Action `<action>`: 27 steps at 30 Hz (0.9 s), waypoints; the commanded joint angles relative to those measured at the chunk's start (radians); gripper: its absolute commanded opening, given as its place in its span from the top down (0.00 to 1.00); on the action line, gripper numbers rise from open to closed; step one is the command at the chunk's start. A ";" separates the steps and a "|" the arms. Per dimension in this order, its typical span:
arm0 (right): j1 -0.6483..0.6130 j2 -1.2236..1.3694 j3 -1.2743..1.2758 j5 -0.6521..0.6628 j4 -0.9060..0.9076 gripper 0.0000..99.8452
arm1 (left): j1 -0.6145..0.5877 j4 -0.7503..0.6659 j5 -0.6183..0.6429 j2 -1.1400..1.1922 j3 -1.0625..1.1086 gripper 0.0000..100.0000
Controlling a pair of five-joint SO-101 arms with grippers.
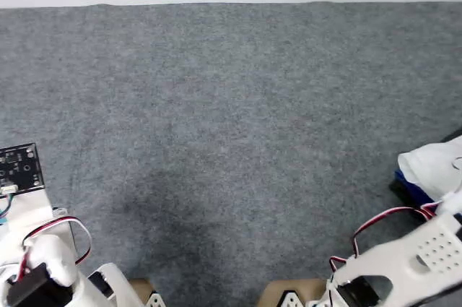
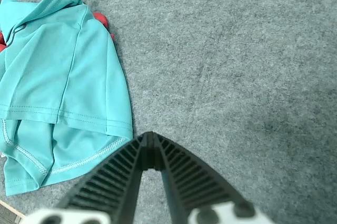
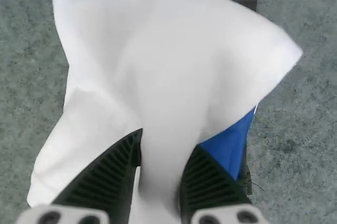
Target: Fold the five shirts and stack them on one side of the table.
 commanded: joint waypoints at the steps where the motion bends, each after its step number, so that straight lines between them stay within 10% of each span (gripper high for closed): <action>1: 0.027 0.016 -0.009 0.011 0.005 0.99 | 0.006 -0.018 -0.011 -0.003 -0.004 1.00; 12: 0.087 0.054 -0.015 0.005 0.004 0.72 | 0.006 -0.018 -0.051 -0.003 0.007 1.00; 23: -0.018 -0.122 -0.015 0.000 0.114 0.73 | 0.006 -0.028 -0.063 -0.003 0.015 1.00; 27: -0.050 -0.131 -0.015 0.002 0.142 0.88 | 0.006 -0.029 -0.063 -0.003 0.015 1.00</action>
